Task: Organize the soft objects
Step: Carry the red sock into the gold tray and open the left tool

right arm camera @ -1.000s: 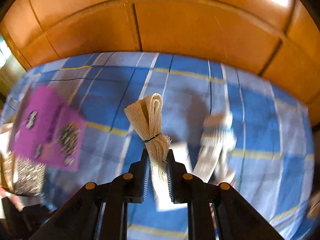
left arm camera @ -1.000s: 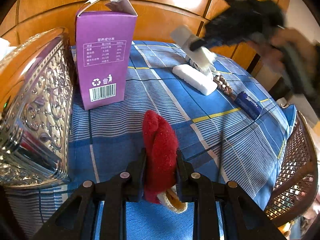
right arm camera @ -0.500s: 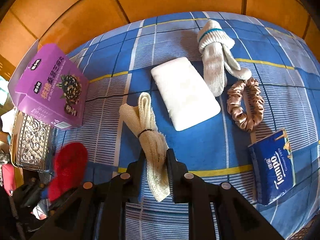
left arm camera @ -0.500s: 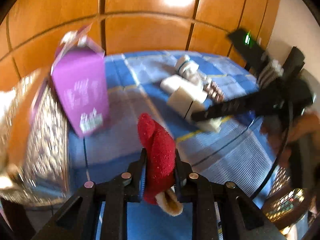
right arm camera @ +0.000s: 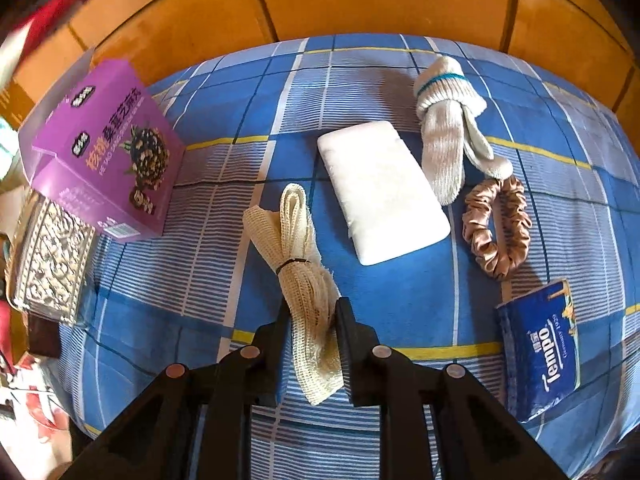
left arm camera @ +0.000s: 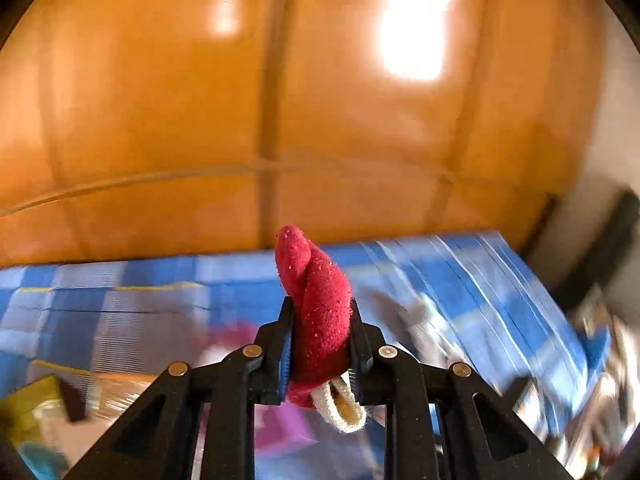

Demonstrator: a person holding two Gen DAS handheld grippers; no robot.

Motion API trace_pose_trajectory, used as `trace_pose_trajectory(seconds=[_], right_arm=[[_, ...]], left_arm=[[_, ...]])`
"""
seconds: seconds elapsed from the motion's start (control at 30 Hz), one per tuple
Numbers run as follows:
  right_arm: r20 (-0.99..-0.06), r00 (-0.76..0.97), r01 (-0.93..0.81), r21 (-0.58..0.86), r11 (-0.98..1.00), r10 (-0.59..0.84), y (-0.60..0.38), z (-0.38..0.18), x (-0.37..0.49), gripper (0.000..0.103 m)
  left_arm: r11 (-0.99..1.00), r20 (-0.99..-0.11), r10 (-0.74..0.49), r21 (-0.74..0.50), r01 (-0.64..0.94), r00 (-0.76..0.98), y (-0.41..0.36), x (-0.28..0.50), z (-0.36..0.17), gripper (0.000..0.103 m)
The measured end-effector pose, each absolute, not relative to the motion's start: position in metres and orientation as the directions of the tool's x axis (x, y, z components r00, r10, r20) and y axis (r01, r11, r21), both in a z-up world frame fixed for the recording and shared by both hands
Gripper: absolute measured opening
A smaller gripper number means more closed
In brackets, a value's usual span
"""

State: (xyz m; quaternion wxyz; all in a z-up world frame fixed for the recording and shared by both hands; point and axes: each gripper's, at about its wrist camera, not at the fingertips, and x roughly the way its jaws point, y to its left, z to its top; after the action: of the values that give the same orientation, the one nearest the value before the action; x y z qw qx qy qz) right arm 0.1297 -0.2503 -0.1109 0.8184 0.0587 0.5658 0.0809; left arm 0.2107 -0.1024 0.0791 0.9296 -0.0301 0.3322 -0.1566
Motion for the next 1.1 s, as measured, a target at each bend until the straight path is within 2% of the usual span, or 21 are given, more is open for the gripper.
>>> trace_pose_trajectory(seconds=[0.23,0.57,0.8,1.0,1.1], right_arm=[[-0.924,0.348,-0.102,0.131,0.986,0.159,-0.242,-0.112,0.13,0.021],[-0.925,0.365,-0.139,0.062,0.988,0.11,-0.231,-0.112,0.125,0.022],[-0.923,0.379,-0.173,-0.002,0.985,0.065,-0.222,-0.112,0.12,0.022],[-0.92,0.389,-0.177,-0.029,0.984,0.043,-0.221,-0.11,0.114,0.022],[-0.918,0.395,-0.177,-0.042,0.983,0.032,-0.22,-0.111,0.114,0.022]], left_arm=[[0.987,-0.607,-0.11,-0.159,0.015,0.787,0.022,0.203,0.073,0.022],[0.961,-0.633,0.071,-0.164,-0.223,0.771,0.166,0.089,0.022,0.022],[0.913,-0.705,0.134,-0.185,-0.363,0.696,0.215,0.018,-0.025,0.022],[0.895,-0.752,0.122,-0.199,-0.4,0.647,0.228,-0.008,-0.059,0.023],[0.888,-0.765,0.116,-0.205,-0.411,0.633,0.229,-0.01,-0.068,0.031]])
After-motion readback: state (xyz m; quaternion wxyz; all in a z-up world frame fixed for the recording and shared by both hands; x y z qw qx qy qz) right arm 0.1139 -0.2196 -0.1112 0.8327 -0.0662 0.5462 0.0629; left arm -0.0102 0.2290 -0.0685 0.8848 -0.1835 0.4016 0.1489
